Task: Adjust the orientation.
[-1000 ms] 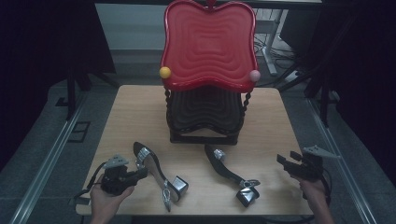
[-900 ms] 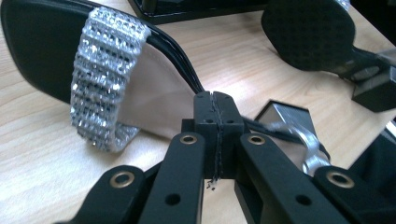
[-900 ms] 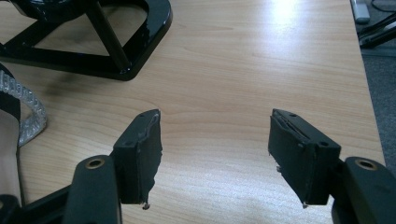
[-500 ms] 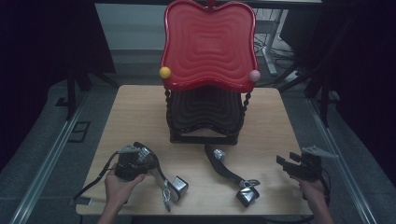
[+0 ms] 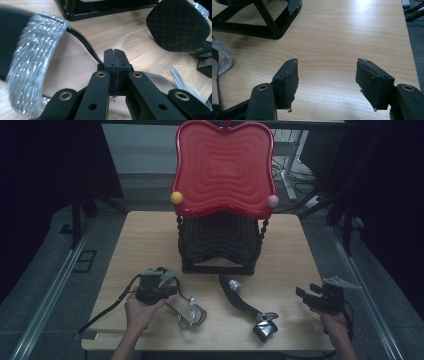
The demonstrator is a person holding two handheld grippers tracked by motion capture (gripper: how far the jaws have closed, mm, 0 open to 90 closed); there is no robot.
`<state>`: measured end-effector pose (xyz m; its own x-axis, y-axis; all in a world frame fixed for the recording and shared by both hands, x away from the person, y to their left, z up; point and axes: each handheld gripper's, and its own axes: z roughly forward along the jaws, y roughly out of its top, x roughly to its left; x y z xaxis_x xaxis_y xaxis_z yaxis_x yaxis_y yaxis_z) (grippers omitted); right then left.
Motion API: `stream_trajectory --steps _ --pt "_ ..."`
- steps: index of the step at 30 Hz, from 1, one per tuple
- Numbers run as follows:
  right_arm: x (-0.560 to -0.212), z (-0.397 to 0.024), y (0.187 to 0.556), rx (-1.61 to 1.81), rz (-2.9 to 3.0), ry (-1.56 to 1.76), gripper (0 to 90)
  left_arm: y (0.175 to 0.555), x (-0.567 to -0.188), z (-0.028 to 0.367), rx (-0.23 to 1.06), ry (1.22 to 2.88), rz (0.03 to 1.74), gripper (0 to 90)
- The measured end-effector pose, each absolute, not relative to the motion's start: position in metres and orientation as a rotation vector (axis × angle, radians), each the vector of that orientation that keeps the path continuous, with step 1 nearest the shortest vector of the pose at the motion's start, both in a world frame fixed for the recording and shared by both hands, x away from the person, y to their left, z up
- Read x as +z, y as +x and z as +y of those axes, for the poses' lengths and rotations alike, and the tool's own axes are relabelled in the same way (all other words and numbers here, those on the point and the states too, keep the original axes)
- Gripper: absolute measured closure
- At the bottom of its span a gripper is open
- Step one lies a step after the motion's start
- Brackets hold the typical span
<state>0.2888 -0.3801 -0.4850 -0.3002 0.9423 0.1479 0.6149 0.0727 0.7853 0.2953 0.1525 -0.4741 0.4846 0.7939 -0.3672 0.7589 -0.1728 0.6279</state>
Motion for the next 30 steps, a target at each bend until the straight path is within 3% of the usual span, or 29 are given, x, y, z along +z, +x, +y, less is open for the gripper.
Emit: stream_trajectory --steps 9,15,21,30 --pt "-0.485 -0.385 0.289 1.102 1.941 1.562 34.7 0.29 -0.45 0.135 0.062 1.945 1.207 90.0" --pt "-0.485 -0.385 0.288 1.098 1.942 1.566 34.7 0.302 -0.438 0.099 0.039 1.989 1.154 90.0" --pt "-0.487 -0.384 0.289 1.088 1.954 1.569 34.7 0.315 -0.453 0.047 -0.035 2.108 1.122 90.0" --pt "-0.488 -0.382 0.29 1.09 1.971 1.565 34.6 0.319 -0.482 0.028 -0.087 2.204 1.135 90.0"
